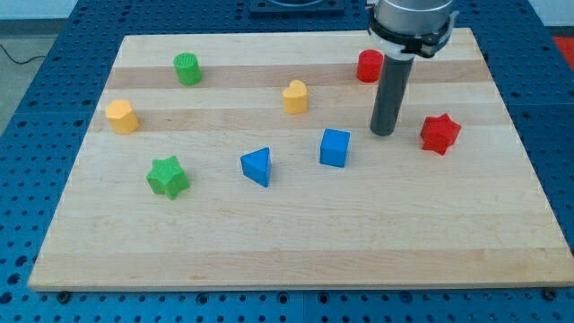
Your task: Push blue cube near blue triangle
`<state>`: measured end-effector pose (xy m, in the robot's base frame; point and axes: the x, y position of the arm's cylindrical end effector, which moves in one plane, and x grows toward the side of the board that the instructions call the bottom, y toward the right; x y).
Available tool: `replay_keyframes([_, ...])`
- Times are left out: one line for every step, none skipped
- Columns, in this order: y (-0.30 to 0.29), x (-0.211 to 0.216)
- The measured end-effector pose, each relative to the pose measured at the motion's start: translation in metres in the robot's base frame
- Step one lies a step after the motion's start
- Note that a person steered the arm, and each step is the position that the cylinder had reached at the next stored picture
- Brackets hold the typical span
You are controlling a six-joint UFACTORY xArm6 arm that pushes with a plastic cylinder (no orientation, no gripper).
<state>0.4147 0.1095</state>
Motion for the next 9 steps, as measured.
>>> replay_keyframes([-0.036,0.011])
replay_keyframes([-0.084,0.037])
replay_keyframes([-0.115,0.051])
replay_keyframes([-0.109,0.048])
replay_keyframes([-0.079,0.049])
replay_keyframes([-0.052,0.053])
replay_keyframes([-0.089,0.049])
replay_keyframes([-0.118,0.049])
replay_keyframes([-0.125,0.040])
